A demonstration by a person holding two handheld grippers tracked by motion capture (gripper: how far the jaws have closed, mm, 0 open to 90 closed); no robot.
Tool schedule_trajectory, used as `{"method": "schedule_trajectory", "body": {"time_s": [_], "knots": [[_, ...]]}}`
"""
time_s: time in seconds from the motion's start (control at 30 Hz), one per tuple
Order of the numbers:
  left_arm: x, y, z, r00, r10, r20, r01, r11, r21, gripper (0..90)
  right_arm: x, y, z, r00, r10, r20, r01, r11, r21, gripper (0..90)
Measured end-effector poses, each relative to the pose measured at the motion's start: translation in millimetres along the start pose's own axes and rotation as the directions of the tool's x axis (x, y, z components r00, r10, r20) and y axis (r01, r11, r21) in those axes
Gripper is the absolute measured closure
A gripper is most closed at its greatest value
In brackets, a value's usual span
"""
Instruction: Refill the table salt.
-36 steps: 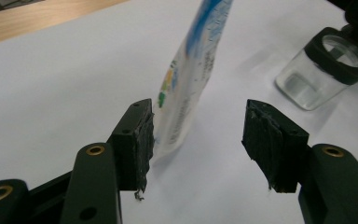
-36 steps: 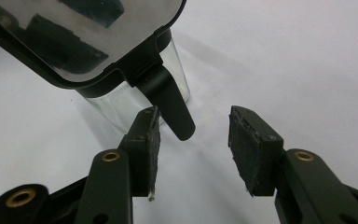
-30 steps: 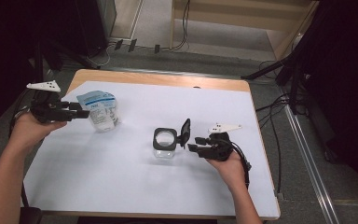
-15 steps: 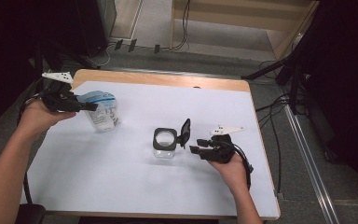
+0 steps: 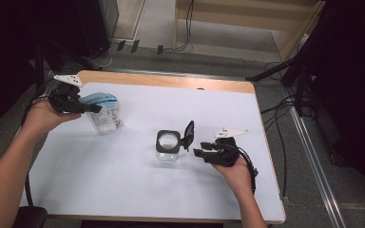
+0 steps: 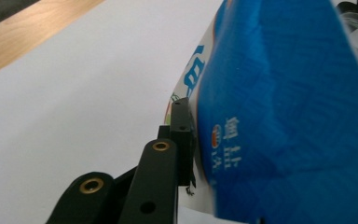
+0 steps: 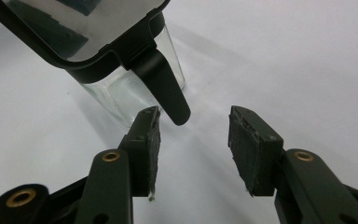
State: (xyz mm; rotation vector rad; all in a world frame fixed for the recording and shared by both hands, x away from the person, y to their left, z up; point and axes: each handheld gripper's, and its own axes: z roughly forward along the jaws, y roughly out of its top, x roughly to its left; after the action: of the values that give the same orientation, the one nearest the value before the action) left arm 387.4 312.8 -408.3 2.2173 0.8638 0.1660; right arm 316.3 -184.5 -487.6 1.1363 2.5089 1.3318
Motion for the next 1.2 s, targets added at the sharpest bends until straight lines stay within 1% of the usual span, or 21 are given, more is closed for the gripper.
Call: {"method": "schedule_trajectory", "body": {"time_s": [0.03,0.1,0.13,0.23,0.27,0.4,0.47,0.5,0.53,0.6,0.67,0.73,0.8,0.93,0.97,1.0,1.1,1.2], "knots": [[0.3,0.0,0.3,1.0,0.004,-0.001,-0.004,1.0,0.004,82.5,0.1,0.0,0.2,1.0,0.0,-0.001,0.0,1.0,0.001,55.1],[0.2,-0.2,0.8,1.0,0.0,0.004,0.0,1.0,0.006,84.3,0.3,0.0,0.5,1.0,0.0,-0.001,0.0,1.0,0.003,55.1],[0.8,0.0,0.9,1.0,0.008,-0.002,-0.008,0.9999,0.007,85.6,0.3,0.0,0.6,1.0,-0.001,-0.002,0.001,1.0,0.003,55.1],[-0.2,0.5,1.6,1.0,0.008,-0.001,-0.008,0.9999,0.009,89.8,0.5,0.0,1.2,1.0,0.001,-0.003,-0.001,1.0,0.004,55.1],[-0.8,0.6,1.8,1.0,0.002,0.005,-0.002,0.9999,0.01,90.0,0.4,0.0,1.3,1.0,-0.001,-0.002,0.001,1.0,0.003,55.1],[0.9,0.9,1.6,0.9999,-0.004,0.014,0.004,0.9999,0.011,90.0,1.4,0.1,1.7,1.0,0.001,-0.005,-0.001,1.0,0.006,55.1],[0.2,1.3,1.3,0.9994,-0.021,0.028,0.021,0.9997,0.011,90.0,1.7,0.2,1.7,1.0,0.001,-0.005,-0.001,1.0,0.006,55.1],[0.1,1.8,0.8,0.9988,-0.029,0.039,0.029,0.9996,0.007,90.0,1.8,0.2,1.8,1.0,-0.001,-0.005,0.001,1.0,0.005,55.1],[0.3,2.2,0.4,0.999,-0.024,0.038,0.024,0.9997,0.005,90.0,2.0,0.1,1.6,1.0,-0.003,-0.006,0.003,1.0,0.005,55.1],[-0.7,3.3,-1.3,0.9982,-0.037,0.046,0.037,0.9993,-0.008,90.0,2.5,0.2,1.3,1.0,-0.006,-0.005,0.006,1.0,0.001,55.2],[-1.5,4.7,-4.3,0.9971,-0.044,0.062,0.046,0.9984,-0.033,90.0,3.4,0.3,0.4,1.0,-0.005,-0.007,0.005,1.0,-0.001,55.5],[-2.7,6.4,-7.8,0.9967,-0.043,0.069,0.047,0.9972,-0.059,90.0,4.5,0.4,-0.7,1.0,-0.007,-0.004,0.007,1.0,-0.004,55.7],[-4.5,9.1,-10.9,0.9975,-0.034,0.062,0.038,0.9976,-0.057,90.0,6.1,0.4,-2.4,1.0,-0.009,-0.003,0.009,1.0,-0.009,56.0],[-12.1,17.3,-15.4,0.9983,-0.014,0.057,0.016,0.9995,-0.029,90.0,12.4,0.7,-7.1,0.9998,-0.021,-0.001,0.021,1.0,-0.018,57.3],[-14.3,19.5,-16.4,0.9983,-0.006,0.058,0.007,0.9996,-0.026,90.0,14.1,0.9,-8.0,0.9995,-0.031,0.002,0.031,0.999,-0.025,57.9],[-16.7,21.3,-17.0,0.9978,-0.007,0.065,0.009,0.9996,-0.027,90.0,16.1,1.2,-8.8,0.9995,-0.033,-0.001,0.033,0.999,-0.028,58.4],[-21.9,26.5,-18.8,0.9978,0.012,0.066,-0.011,0.9998,-0.014,90.0,21.4,1.8,-10.7,0.9993,-0.037,0.003,0.037,0.999,-0.028,59.7],[-28.9,29.7,-18.4,0.9959,0.03,0.085,-0.03,0.9995,-0.008,90.0,27.7,-0.2,-14.7,0.9989,-0.046,0.012,0.047,0.999,-0.026,62.0]]}}
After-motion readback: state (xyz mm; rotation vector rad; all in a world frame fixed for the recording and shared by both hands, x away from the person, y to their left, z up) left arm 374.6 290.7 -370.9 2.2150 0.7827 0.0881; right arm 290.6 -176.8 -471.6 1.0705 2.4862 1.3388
